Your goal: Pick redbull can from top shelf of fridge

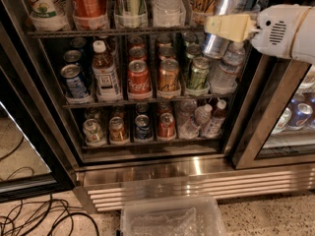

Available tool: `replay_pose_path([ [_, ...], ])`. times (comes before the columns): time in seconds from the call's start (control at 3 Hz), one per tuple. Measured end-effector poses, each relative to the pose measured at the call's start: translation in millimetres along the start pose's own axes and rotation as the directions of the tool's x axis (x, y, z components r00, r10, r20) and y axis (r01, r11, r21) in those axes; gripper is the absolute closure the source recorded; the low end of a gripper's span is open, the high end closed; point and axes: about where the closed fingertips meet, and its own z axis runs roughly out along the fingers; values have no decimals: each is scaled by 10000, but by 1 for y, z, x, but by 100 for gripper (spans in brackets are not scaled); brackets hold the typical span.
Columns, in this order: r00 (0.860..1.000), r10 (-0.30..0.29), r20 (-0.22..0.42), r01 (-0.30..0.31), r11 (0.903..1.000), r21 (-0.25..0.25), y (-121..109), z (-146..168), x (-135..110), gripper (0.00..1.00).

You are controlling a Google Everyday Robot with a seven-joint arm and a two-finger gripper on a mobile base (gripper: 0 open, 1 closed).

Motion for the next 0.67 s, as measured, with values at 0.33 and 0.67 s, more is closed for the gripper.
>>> replay_pose_path([
  [0.33, 9981, 444, -432, -482, 9948, -898, 23, 3, 18, 100],
  [0.67, 9922, 688, -1040, -871, 9792, -1831, 51, 3, 39, 100],
])
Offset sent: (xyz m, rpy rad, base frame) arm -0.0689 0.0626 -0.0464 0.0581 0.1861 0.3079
